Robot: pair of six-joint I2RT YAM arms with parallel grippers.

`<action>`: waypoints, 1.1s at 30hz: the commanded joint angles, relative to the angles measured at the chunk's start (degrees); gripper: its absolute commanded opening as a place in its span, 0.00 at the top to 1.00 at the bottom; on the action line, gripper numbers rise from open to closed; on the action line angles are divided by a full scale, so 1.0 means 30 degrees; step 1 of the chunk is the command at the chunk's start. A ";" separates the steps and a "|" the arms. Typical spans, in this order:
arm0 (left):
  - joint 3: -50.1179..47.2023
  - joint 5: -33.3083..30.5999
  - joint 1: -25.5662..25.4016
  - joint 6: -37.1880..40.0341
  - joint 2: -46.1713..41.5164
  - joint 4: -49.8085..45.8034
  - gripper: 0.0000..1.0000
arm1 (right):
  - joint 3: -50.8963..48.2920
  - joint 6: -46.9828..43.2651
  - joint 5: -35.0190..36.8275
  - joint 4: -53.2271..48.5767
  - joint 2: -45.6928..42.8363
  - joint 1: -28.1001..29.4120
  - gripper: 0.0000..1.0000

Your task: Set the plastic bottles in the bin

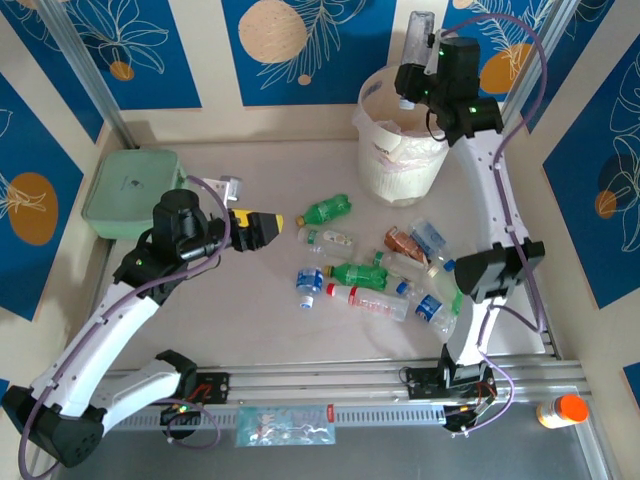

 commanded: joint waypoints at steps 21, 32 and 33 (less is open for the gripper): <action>0.0558 0.0539 -0.0104 0.1335 0.0430 -0.0818 0.16 | 0.1389 0.1196 0.0881 -0.3436 0.5113 -0.1165 0.53; 0.0488 0.0221 -0.0104 0.1493 0.0314 -0.1143 0.16 | 0.0783 0.1216 0.0107 -0.4020 0.5565 -0.1497 0.44; 0.0488 0.0147 -0.0104 0.1527 0.0256 -0.1225 0.16 | 0.0826 0.1176 -0.0004 -0.4090 0.5624 -0.1495 0.41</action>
